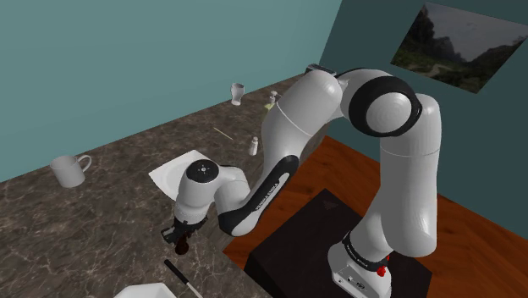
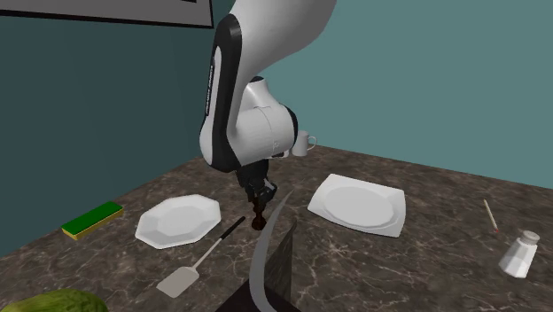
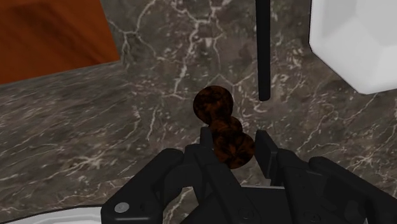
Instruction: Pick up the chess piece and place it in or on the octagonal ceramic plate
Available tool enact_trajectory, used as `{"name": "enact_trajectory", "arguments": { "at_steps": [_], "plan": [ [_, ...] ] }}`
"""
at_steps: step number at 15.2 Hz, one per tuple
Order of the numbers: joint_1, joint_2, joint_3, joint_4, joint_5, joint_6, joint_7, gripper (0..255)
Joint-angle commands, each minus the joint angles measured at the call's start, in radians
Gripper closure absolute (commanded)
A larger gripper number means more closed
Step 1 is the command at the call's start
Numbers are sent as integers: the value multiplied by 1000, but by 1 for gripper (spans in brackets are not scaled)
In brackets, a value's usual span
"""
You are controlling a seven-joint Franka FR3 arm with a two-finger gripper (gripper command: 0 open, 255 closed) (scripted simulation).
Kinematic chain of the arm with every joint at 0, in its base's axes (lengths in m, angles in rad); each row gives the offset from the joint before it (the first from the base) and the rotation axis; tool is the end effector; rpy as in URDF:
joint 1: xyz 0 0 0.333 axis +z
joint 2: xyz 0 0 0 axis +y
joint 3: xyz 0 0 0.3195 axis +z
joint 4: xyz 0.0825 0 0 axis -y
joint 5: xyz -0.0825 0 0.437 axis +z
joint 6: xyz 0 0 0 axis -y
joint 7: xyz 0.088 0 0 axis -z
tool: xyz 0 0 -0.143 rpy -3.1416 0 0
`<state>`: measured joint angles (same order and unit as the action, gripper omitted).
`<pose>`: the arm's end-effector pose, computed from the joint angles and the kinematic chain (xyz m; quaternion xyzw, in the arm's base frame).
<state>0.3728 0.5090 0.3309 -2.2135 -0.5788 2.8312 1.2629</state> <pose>0.4222 0.4080 0.0911 -0.9954 0.0356 -0.0715 0.0527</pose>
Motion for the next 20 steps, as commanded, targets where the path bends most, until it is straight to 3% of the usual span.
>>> {"name": "enact_trajectory", "arguments": {
  "at_steps": [1,7,20],
  "plan": [
    [0,1,0,0,0,0,0,255],
    [0,1,0,0,0,0,0,255],
    [-109,-157,139,-36,153,-121,-121,255]
  ]
}}
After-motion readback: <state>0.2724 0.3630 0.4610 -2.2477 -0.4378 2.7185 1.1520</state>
